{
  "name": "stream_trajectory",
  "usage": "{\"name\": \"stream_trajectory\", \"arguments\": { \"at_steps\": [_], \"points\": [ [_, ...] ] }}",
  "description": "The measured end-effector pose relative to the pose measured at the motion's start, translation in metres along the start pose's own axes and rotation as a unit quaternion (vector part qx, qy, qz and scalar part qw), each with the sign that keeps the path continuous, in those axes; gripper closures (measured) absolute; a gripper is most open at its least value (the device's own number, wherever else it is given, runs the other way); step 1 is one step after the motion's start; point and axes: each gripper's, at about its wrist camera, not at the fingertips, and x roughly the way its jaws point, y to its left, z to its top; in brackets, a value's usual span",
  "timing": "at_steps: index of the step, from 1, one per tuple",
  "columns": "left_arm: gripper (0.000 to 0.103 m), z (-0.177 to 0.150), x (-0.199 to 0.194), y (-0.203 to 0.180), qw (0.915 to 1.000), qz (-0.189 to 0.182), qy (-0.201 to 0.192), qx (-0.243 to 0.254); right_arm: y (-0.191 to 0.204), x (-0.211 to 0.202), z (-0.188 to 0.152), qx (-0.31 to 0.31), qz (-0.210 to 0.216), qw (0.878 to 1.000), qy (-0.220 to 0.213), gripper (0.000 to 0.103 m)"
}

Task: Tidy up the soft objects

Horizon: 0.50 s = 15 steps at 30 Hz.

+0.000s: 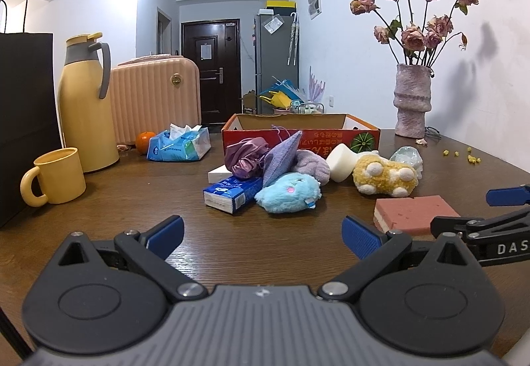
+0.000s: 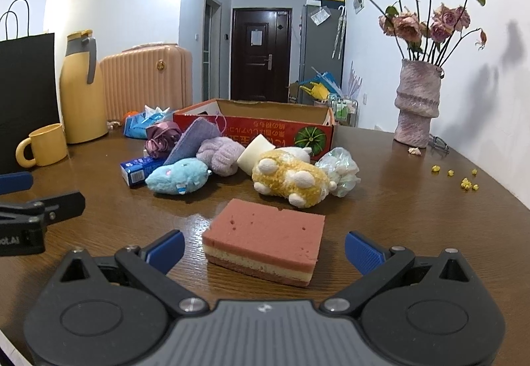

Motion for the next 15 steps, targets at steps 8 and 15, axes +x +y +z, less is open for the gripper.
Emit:
{"name": "stream_trajectory", "arguments": {
  "at_steps": [8,15],
  "points": [
    [0.000,-0.002,0.004,0.004,0.9999,0.009,0.002,-0.005,0.007,0.026,0.009,0.001,0.011,0.999,0.033,0.000],
    [0.000,-0.005,0.007,0.014,0.9995,0.026,0.008,-0.015,0.014,0.056,0.015,-0.001,-0.007,0.998,0.060,0.000]
  ]
}}
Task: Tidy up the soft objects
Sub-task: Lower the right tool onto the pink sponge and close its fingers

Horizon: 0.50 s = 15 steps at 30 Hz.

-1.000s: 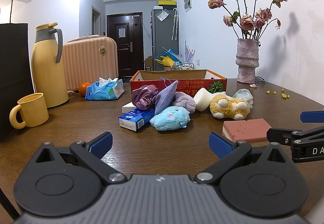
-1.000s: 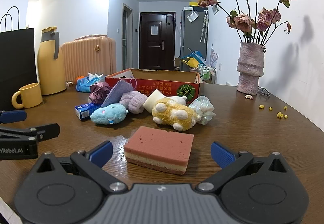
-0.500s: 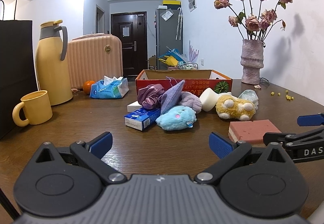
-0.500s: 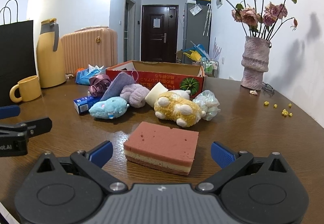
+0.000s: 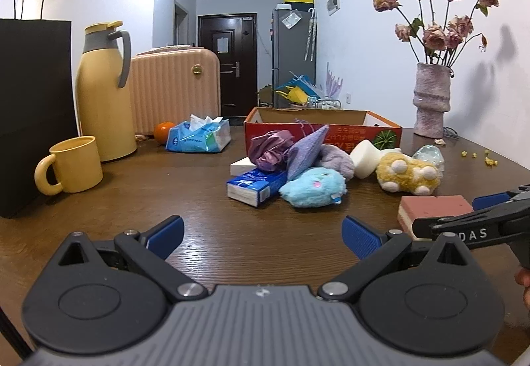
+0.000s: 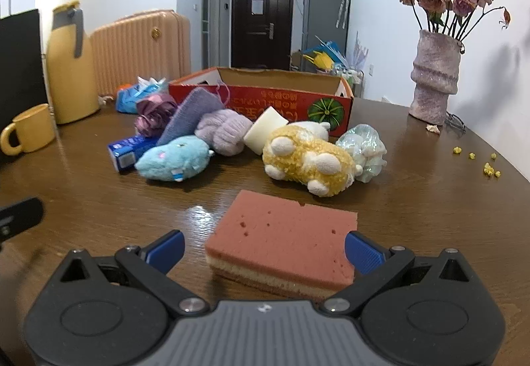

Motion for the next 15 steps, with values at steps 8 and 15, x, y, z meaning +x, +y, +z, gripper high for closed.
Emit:
{"name": "stream_trajectory", "arguments": {
  "at_steps": [8,15],
  "points": [
    [0.000,-0.001,0.005,0.010,0.9999,0.007,0.004,-0.010,-0.003,0.018,0.007,-0.006,-0.022,1.000,0.012,0.000],
    [0.000,0.000,0.009,0.012,0.9999,0.007,0.006,-0.010,-0.003,0.026,0.009,-0.021,-0.029,0.999,0.015,0.000]
  ]
}}
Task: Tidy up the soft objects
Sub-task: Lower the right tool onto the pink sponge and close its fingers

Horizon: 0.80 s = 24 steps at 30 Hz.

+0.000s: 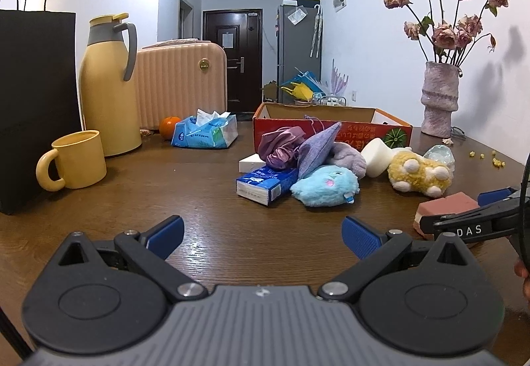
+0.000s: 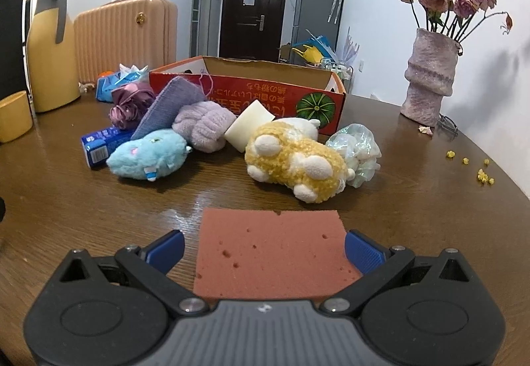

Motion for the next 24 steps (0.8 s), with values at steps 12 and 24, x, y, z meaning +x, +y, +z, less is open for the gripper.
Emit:
{"name": "stream_trajectory", "arguments": {
  "at_steps": [12,24],
  "points": [
    [0.000,0.001,0.011,0.001,0.9999,0.000,0.010,0.004,0.004,-0.003,-0.004,-0.041,-0.005,0.999,-0.011,0.022],
    [0.000,0.012,0.020,-0.001,0.9997,0.006,0.007,0.021,-0.001,-0.022,-0.004,-0.058,0.018,0.996,-0.064,0.072]
  ]
}}
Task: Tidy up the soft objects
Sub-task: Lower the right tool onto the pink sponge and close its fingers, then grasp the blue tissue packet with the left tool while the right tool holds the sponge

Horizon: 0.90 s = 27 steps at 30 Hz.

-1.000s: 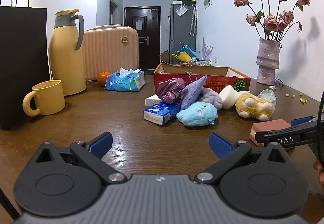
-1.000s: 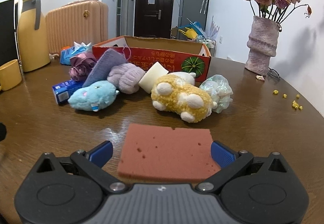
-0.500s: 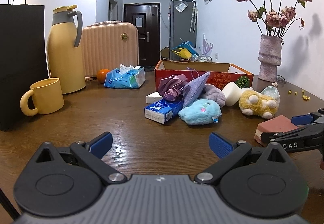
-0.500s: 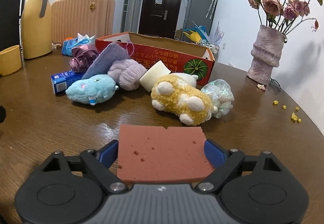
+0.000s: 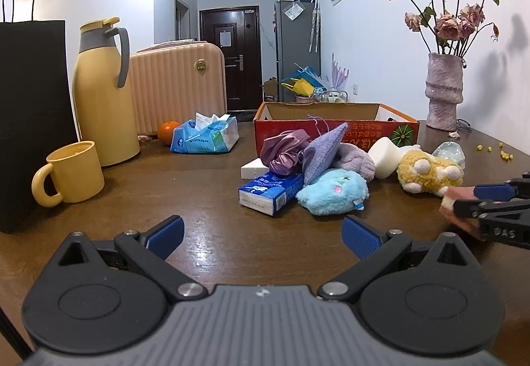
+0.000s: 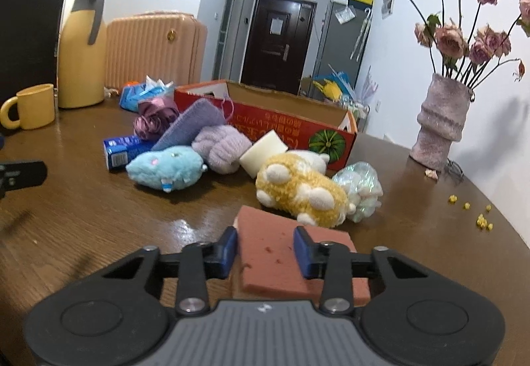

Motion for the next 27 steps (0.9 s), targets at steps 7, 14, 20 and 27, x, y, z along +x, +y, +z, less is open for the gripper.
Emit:
{"name": "stream_trajectory", "arguments": {
  "at_steps": [7,14,20,27],
  "points": [
    [0.000,0.008,0.011,0.002,1.0000,0.005,0.005,0.007,-0.014,-0.006,0.003,0.015,-0.010,0.999,-0.028,0.080],
    [0.000,0.019,0.030,0.002,0.9996,0.012,0.010,0.025,-0.030,-0.009,0.010,0.024,-0.035,0.998,-0.055,0.081],
    [0.000,0.033,0.057,0.002,0.9989,0.005,0.025,0.038,-0.047,-0.005,0.019,0.036,-0.056,0.995,-0.070,0.081],
    [0.000,0.044,0.104,0.006,0.9972,-0.007,0.069,0.029,-0.068,0.009,0.031,0.050,-0.071,0.993,-0.080,0.081]
  ]
}}
